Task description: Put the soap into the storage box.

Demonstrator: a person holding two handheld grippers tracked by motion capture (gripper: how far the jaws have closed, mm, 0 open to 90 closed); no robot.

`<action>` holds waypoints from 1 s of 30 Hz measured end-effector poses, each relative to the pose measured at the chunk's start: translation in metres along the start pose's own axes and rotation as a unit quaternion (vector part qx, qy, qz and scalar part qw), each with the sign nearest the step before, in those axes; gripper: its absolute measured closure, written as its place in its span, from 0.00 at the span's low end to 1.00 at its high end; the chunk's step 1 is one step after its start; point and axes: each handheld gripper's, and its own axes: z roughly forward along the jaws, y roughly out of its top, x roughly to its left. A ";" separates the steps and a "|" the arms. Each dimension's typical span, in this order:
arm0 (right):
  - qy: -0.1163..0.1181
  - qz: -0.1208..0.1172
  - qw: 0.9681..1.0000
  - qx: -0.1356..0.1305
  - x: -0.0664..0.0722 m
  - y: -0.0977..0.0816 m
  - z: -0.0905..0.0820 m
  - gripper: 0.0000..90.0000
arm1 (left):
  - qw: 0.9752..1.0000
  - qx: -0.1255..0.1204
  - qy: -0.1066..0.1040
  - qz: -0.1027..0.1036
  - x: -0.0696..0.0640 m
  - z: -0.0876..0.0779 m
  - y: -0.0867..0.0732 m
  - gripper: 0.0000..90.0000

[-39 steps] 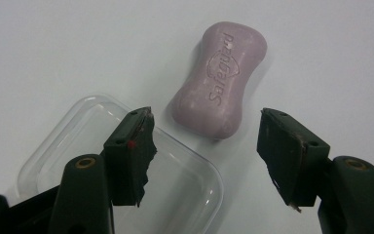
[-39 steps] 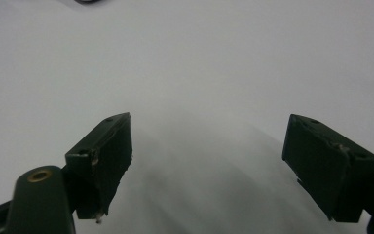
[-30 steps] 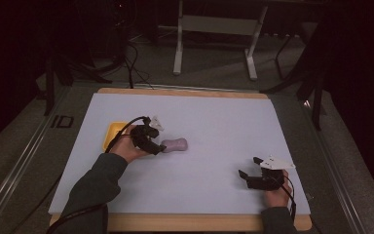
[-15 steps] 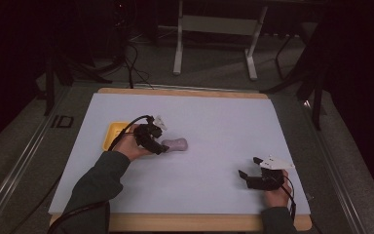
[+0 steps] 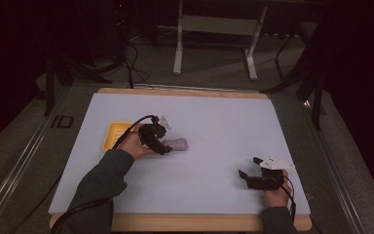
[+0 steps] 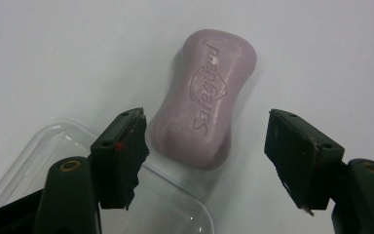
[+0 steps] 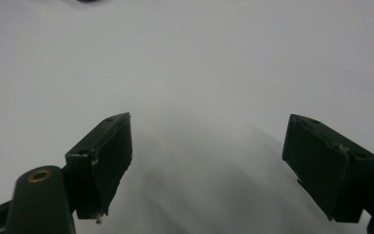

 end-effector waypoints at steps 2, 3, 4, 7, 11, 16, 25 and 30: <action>0.000 0.000 1.000 0.000 0.000 0.000 0.000 0.20 | 1.000 0.001 0.000 0.000 0.000 0.000 0.002 0.36; 0.000 0.000 1.000 0.000 0.000 0.000 0.000 0.20 | 1.000 0.001 -0.002 0.001 0.001 0.001 0.003 0.37; 0.000 0.000 1.000 0.000 0.000 0.000 0.000 0.20 | 1.000 0.002 -0.003 -0.001 0.001 0.001 0.003 0.39; 0.000 0.000 1.000 0.000 0.000 0.000 0.000 0.20 | 1.000 0.003 -0.006 -0.003 0.002 0.002 0.005 0.42; 0.000 0.000 1.000 -0.001 0.000 0.000 0.000 0.20 | 1.000 0.006 -0.007 -0.005 0.003 0.007 0.008 0.42; 0.001 0.001 1.000 -0.001 0.000 0.000 0.000 0.20 | 1.000 0.013 -0.009 -0.007 0.005 0.014 0.012 0.41; 0.001 0.004 1.000 -0.001 -0.001 0.000 0.000 0.20 | 1.000 0.019 -0.009 -0.005 0.005 0.025 0.019 0.31; 0.001 0.006 1.000 0.000 -0.001 0.000 0.000 0.20 | 0.999 0.028 -0.015 -0.006 0.003 0.035 0.021 0.31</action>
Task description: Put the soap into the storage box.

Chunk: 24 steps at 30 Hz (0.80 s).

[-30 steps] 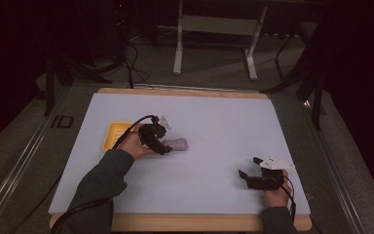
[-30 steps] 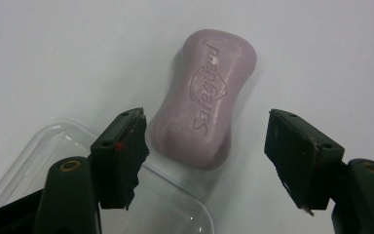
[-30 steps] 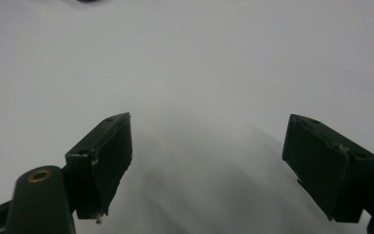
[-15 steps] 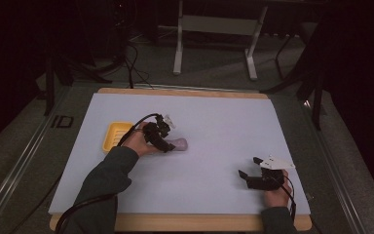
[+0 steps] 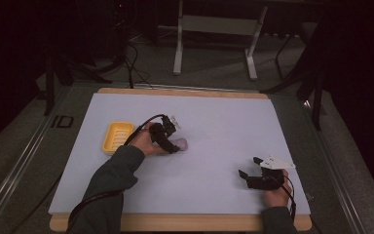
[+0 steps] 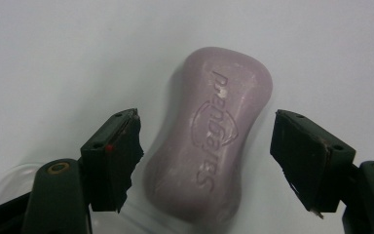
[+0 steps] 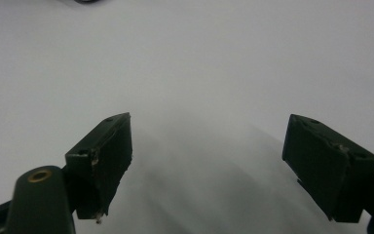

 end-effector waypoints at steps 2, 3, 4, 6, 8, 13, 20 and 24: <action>0.000 0.000 1.000 0.000 0.000 0.000 0.000 0.20 | 1.000 0.004 -0.004 0.001 -0.001 0.005 0.001 0.31; 0.000 0.000 1.000 0.000 0.000 0.000 0.000 0.20 | 1.000 0.005 -0.004 0.001 -0.002 0.007 0.002 0.31; 0.000 0.001 1.000 0.000 0.000 0.000 0.000 0.20 | 1.000 0.010 -0.004 0.003 -0.003 0.009 0.003 0.31; 0.000 0.001 1.000 -0.001 0.000 0.000 0.000 0.20 | 1.000 0.020 -0.002 0.009 -0.003 0.013 0.004 0.31; 0.001 0.001 1.000 -0.001 0.000 0.000 0.000 0.20 | 1.000 0.025 0.001 0.010 -0.005 0.016 0.005 0.33; 0.001 0.001 1.000 -0.001 -0.001 0.000 0.000 0.20 | 0.999 0.038 0.006 0.009 -0.005 0.020 0.008 0.36; 0.001 0.001 1.000 0.000 -0.001 0.000 0.000 0.20 | 0.999 0.044 -0.003 -0.006 -0.003 0.020 0.009 0.42; 0.001 0.002 1.000 0.000 -0.001 0.000 0.000 0.20 | 0.999 0.048 -0.002 -0.009 -0.004 0.019 0.010 0.46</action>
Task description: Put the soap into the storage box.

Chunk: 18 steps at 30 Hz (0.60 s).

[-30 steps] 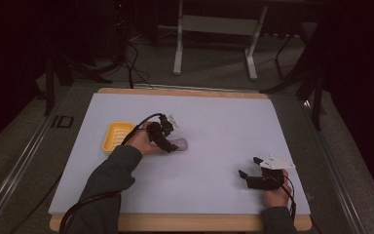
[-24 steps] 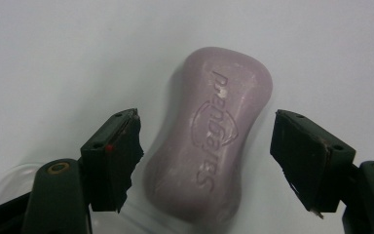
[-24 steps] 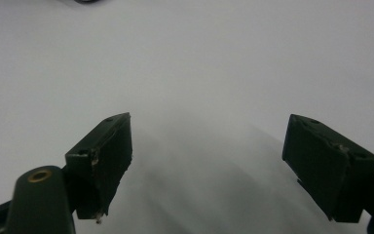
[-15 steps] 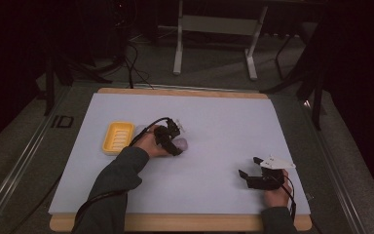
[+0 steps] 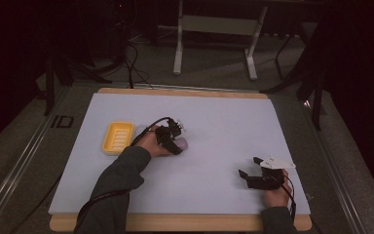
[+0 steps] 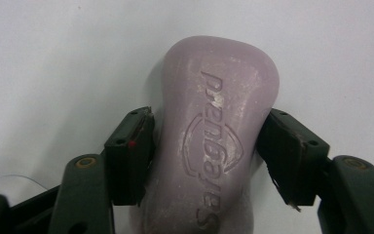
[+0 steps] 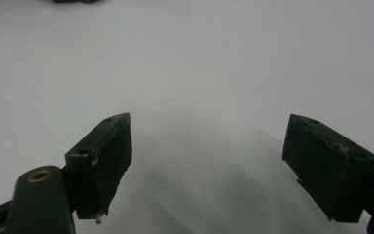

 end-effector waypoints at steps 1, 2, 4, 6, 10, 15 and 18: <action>0.000 0.000 1.000 0.000 0.000 0.000 0.000 0.20 | 1.000 0.003 0.000 0.001 0.000 0.000 0.000 0.48; 0.000 0.000 1.000 0.000 0.000 0.000 0.000 0.20 | 1.000 0.005 0.000 0.001 0.000 -0.001 0.001 0.50; 0.000 0.000 1.000 0.000 0.000 0.000 0.000 0.20 | 1.000 0.012 0.001 0.001 -0.001 -0.002 0.001 0.53; 0.000 0.000 1.000 0.000 0.000 0.000 0.000 0.20 | 1.000 0.017 0.002 -0.003 -0.001 -0.002 0.002 0.54; 0.000 0.000 1.000 0.000 0.000 0.000 0.000 0.20 | 0.999 0.031 0.006 -0.004 -0.003 -0.002 0.005 0.55; 0.000 0.000 1.000 0.000 0.000 0.000 0.000 0.20 | 0.999 0.051 0.004 -0.002 -0.004 -0.003 0.007 0.55; 0.000 0.000 1.000 0.000 0.000 0.000 0.000 0.20 | 0.998 0.062 0.003 0.000 -0.005 -0.004 0.008 0.55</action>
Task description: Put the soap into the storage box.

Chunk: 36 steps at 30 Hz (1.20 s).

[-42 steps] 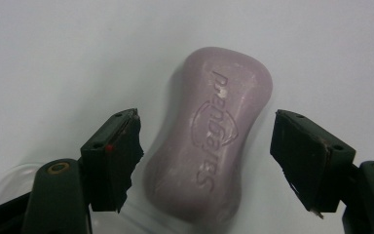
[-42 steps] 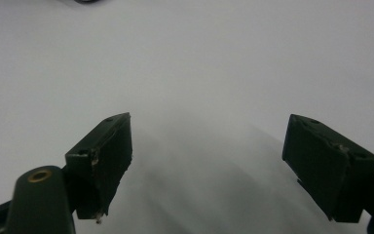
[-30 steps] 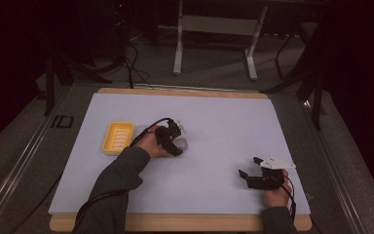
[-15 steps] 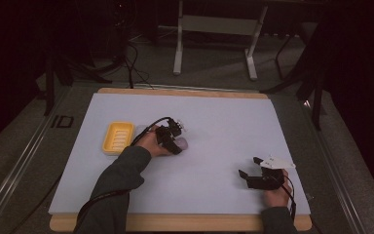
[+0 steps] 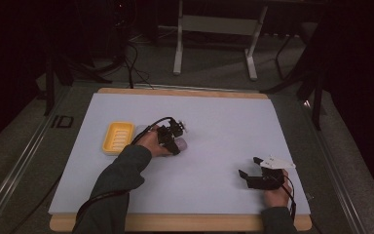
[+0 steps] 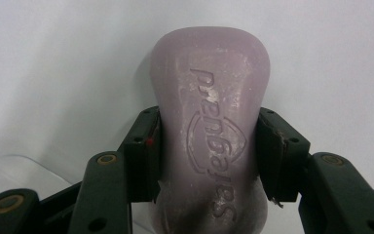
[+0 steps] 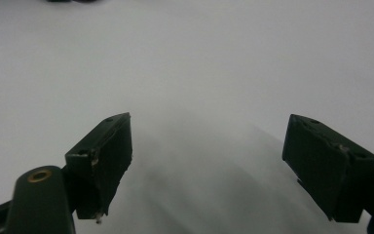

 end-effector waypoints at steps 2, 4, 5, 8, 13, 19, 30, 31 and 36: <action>0.000 0.000 1.000 0.000 0.000 0.000 0.000 0.20 | 1.000 0.005 -0.003 -0.001 0.000 0.000 0.000 0.55; 0.000 -0.001 1.000 0.000 0.000 0.000 0.000 0.20 | 1.000 0.007 -0.004 0.000 0.000 0.000 0.001 0.55; 0.000 0.000 1.000 0.000 0.000 0.000 0.000 0.20 | 1.000 0.010 -0.006 -0.001 0.001 0.000 0.002 0.55; 0.000 -0.001 1.000 0.000 0.000 0.000 0.000 0.20 | 1.000 0.020 -0.008 0.005 0.001 0.001 0.005 0.54; 0.000 0.000 1.000 0.000 0.000 0.000 0.000 0.20 | 0.999 0.032 -0.010 0.007 0.001 0.001 0.008 0.53; 0.001 -0.001 1.000 0.000 0.000 0.000 0.000 0.20 | 0.999 0.050 -0.011 0.006 0.001 0.002 0.013 0.51; 0.002 -0.001 1.000 0.001 0.000 0.000 0.000 0.20 | 0.997 0.073 -0.007 0.006 0.000 0.002 0.019 0.53; 0.002 -0.001 1.000 0.002 0.000 0.000 0.000 0.20 | 0.997 0.080 -0.005 0.008 0.000 0.002 0.021 0.55; 0.002 0.000 1.000 0.002 -0.001 0.000 0.000 0.20 | 0.997 0.081 -0.005 0.008 0.000 0.002 0.021 0.55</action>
